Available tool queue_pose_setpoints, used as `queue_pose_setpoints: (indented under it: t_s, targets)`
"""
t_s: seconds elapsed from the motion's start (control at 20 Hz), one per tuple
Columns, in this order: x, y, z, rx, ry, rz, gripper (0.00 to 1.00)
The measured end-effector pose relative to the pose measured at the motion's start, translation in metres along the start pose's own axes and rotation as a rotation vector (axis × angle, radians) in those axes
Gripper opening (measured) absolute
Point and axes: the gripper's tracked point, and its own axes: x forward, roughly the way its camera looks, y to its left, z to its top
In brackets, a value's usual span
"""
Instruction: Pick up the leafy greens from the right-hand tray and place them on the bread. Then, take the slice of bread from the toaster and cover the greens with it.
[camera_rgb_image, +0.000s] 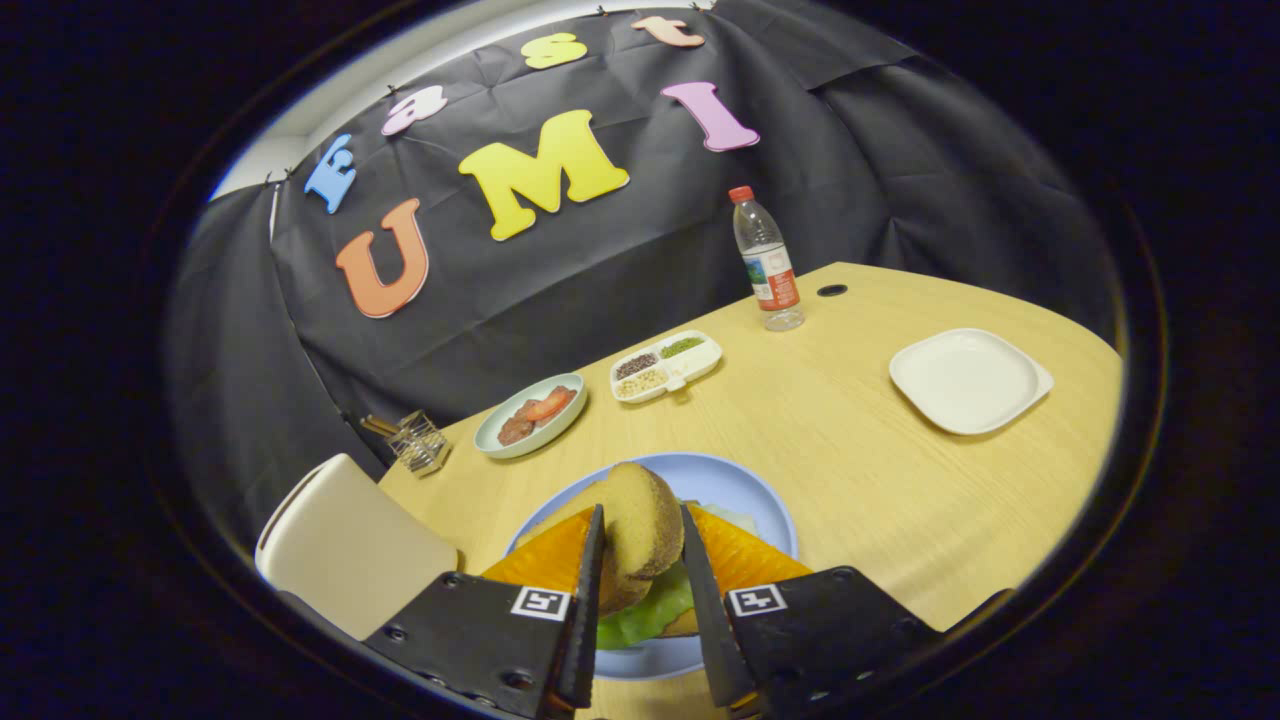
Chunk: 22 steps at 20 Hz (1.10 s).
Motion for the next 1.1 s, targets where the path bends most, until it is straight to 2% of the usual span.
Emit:
queue_pose_setpoints:
  t_s: [0.05,0.15,0.25,0.45,0.6,0.8,1.1]
  targets:
    - [-0.001,-0.008,0.003,-0.010,-0.009,-0.019,0.46]
    - [-0.007,-0.018,0.010,-0.029,-0.030,-0.034,0.48]
    - [-0.025,-0.021,0.019,-0.056,-0.057,-0.034,0.60]
    - [-0.087,-0.016,0.052,-0.209,-0.195,-0.049,0.83]
    - [-0.140,-0.001,0.066,-0.296,-0.285,-0.045,0.94]
    - [-0.199,0.013,0.052,-0.339,-0.346,-0.033,0.96]
    - [-0.244,0.030,0.007,-0.382,-0.326,0.027,0.96]
